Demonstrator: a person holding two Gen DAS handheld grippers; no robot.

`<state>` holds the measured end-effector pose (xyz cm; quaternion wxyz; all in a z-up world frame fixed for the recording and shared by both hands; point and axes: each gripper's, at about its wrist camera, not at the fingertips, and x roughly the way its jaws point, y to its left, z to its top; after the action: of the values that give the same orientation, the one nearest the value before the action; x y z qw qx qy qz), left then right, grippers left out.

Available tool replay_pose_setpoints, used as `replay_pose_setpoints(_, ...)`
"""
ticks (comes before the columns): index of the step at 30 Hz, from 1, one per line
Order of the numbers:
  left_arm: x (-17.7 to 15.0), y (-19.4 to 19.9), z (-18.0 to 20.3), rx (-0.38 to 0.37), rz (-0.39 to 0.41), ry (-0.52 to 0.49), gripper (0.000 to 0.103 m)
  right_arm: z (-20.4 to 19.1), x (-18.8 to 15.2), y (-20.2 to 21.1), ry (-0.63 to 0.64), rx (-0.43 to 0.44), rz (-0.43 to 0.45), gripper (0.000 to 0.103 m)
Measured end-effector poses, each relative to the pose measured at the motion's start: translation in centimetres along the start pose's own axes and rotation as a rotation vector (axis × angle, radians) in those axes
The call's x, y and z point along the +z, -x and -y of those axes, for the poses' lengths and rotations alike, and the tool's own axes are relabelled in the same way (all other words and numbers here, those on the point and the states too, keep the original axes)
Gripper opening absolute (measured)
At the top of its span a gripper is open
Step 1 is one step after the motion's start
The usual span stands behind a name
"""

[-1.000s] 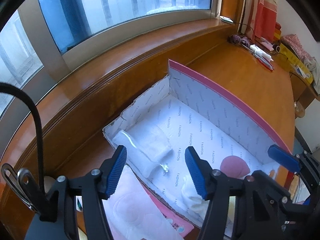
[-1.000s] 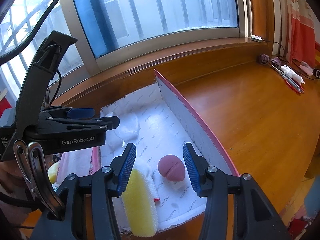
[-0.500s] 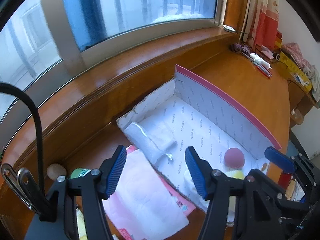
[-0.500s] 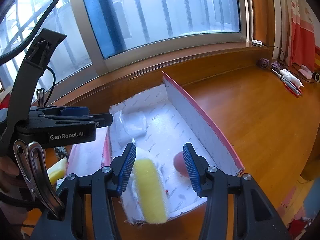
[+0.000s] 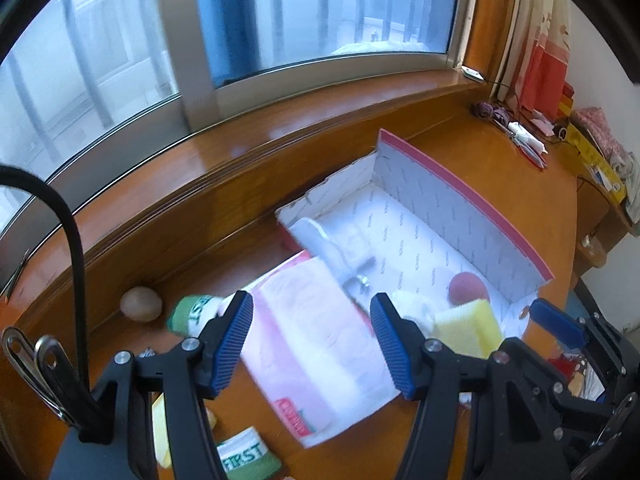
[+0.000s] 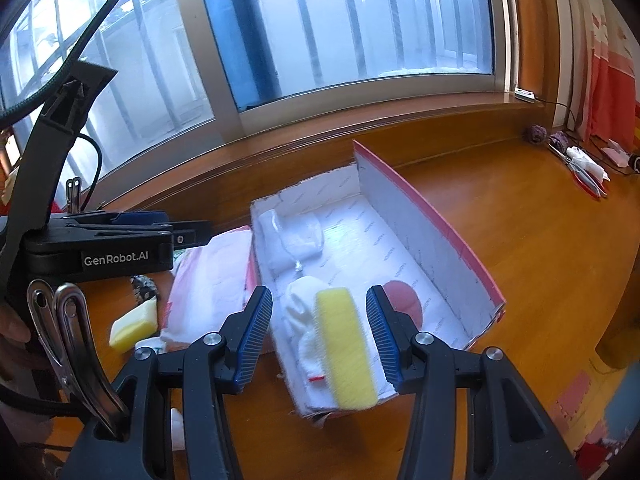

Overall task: Organize soft objects
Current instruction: 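Withdraw both grippers from the box back toward the remaining items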

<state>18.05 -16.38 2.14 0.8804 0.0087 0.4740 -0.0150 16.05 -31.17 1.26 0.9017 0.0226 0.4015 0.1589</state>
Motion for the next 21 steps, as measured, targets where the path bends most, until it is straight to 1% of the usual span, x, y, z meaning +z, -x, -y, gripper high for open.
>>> replay_pose_setpoints(6,-1.9,0.9,-2.7,0.02,-0.018,0.053,0.064,-1.7,-0.9,0.7,0.016,0.044,-0.003,0.05)
replay_pose_setpoints(21,-6.0,1.3,-10.5,0.091,-0.06,0.162,0.064,-6.9,-2.9,0.6,0.051,0.09,-0.047,0.05)
